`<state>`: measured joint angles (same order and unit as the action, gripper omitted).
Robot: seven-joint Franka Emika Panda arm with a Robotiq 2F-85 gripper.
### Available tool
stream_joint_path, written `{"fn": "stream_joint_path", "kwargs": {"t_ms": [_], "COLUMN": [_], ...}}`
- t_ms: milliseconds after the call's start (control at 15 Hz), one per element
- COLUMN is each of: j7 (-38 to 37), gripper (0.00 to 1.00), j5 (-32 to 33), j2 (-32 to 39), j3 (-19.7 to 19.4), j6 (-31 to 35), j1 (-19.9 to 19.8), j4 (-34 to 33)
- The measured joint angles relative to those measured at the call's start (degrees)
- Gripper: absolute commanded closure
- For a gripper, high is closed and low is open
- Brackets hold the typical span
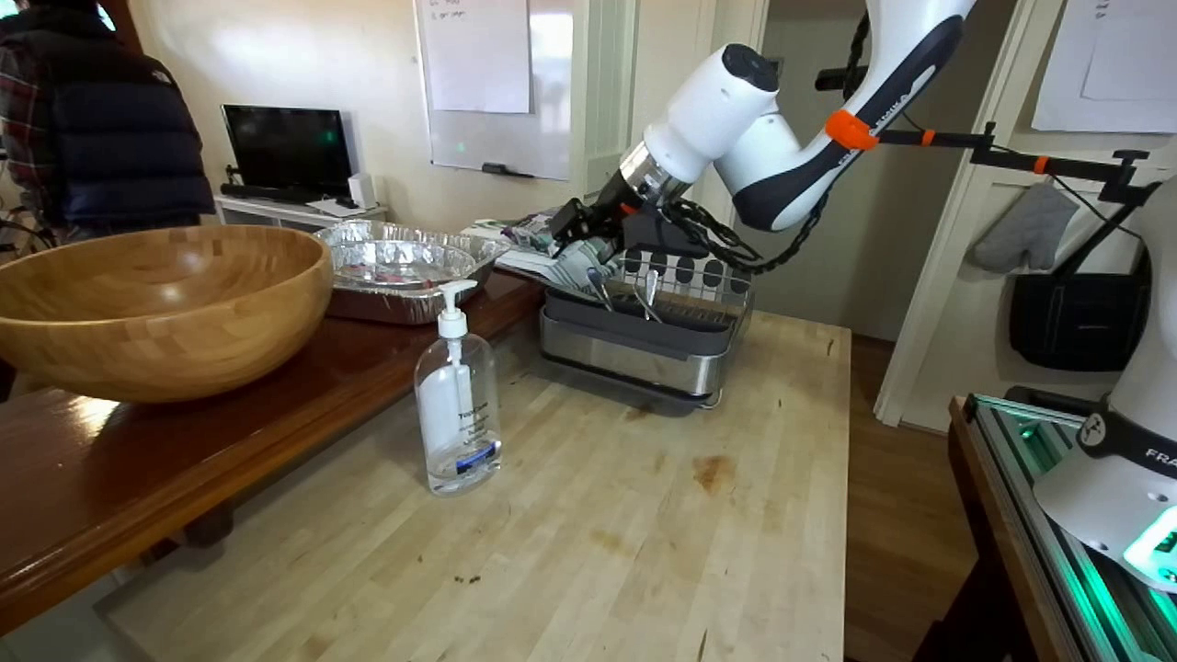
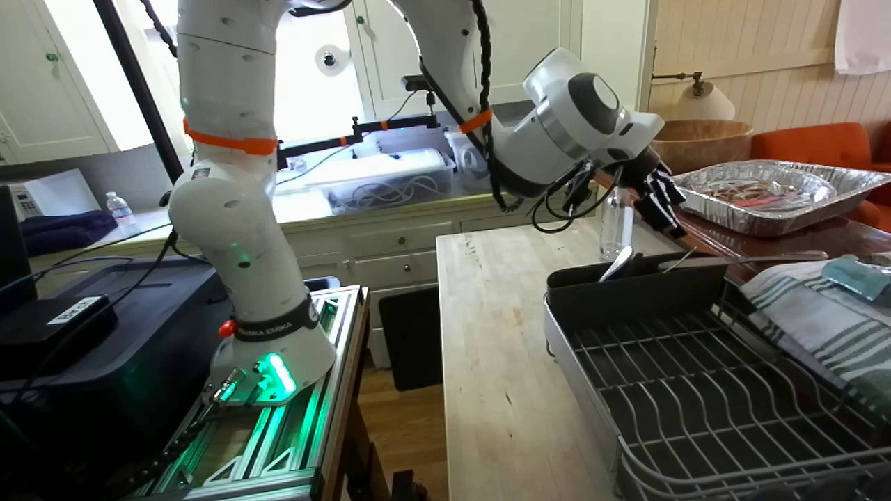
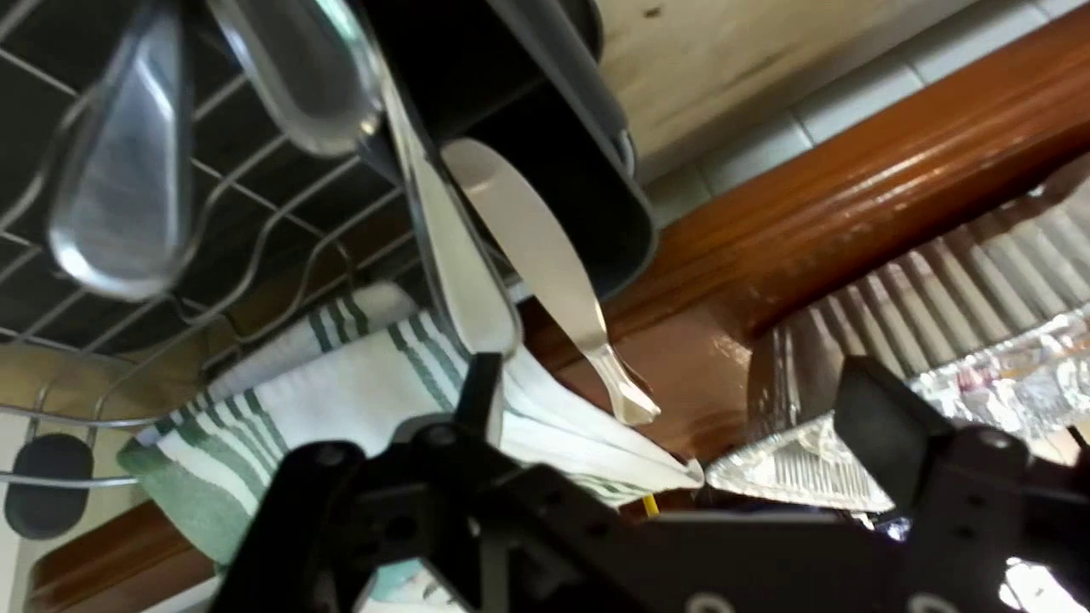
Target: Put the knife inside the drying rack.
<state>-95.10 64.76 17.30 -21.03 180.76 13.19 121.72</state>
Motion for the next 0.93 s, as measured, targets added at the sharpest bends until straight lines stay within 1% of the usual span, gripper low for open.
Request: {"fn": "stream_joint_path", "kwargs": {"t_ms": [67, 467, 600, 733, 933], "j7": [1.38, 1.26, 1.94, 3.85, 9.66], "gripper": [0.00, 0.00, 0.00, 0.00, 0.00], "j5": [-0.78, -0.70, -0.77, -1.73, -5.43], "j2": [0.12, 0.14, 0.16, 0.27, 0.26], "j3": [0.70, 0.42, 0.94, 2.69, 7.16], "j6": [0.00, 0.00, 0.00, 0.06, 0.30], "j1": [-0.88, -0.40, -0.61, -1.65, -5.23], "j4": [0.53, -0.22, -0.15, 0.19, 0.75]}}
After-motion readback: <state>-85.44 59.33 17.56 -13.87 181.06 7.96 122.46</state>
